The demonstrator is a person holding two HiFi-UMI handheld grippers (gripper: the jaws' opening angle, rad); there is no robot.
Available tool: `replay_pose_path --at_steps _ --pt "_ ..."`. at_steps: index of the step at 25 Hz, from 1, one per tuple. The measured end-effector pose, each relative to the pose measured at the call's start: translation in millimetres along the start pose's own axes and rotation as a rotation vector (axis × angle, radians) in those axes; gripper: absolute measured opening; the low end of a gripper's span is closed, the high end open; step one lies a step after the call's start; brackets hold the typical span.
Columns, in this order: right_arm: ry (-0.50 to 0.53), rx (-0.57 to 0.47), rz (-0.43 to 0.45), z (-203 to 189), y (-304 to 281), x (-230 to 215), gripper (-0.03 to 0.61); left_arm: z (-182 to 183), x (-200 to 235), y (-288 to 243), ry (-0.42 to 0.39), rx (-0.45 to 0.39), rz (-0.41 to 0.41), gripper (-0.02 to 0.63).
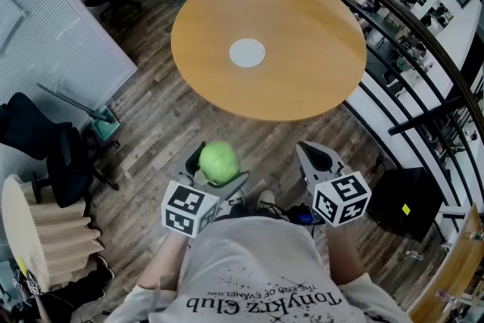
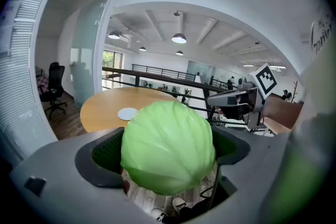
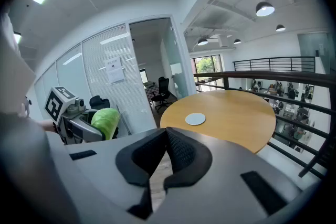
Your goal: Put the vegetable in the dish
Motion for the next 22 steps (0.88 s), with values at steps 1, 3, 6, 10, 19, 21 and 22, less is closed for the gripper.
replay_pose_path --at_steps 1,3,6,10,19,21,22 --pt "0.000 0.000 -0.001 0.7 -0.4 0.6 0.017 0.5 0.7 0.5 -0.001 0.002 0.000 0.502" --pt "0.000 0.000 -0.002 2.2 -1.2 1.9 0.017 1.4 2.2 1.6 -0.001 0.004 -0.001 0.502" --pt "0.001 0.001 -0.002 4.6 -2.4 3.2 0.017 2.7 3.9 2.6 0.001 0.005 -0.003 0.502" --pt "0.006 0.004 0.002 5.0 -2.4 2.5 0.017 3.3 3.4 1.7 0.003 0.001 -0.006 0.502" --pt "-0.018 -0.027 -0.019 8.7 -5.6 8.6 0.017 1.3 11.7 8.2 0.004 -0.002 -0.009 0.502" --pt "-0.017 -0.028 -0.028 9.5 -7.7 12.2 0.017 -0.3 16.3 10.5 0.000 0.002 -0.013 0.502" --pt "-0.018 -0.029 -0.034 9.3 -8.6 13.7 0.015 -1.6 18.5 11.3 -0.001 0.004 -0.015 0.502"
Point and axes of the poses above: the fingertips, and each gripper's own axes: y backward along the fingers, x to its left, z out of its top, the point moved 9 cm from there along y, backward along the fingers, and after that the axes turned 7 degrees about -z, right-handed, at the moved point
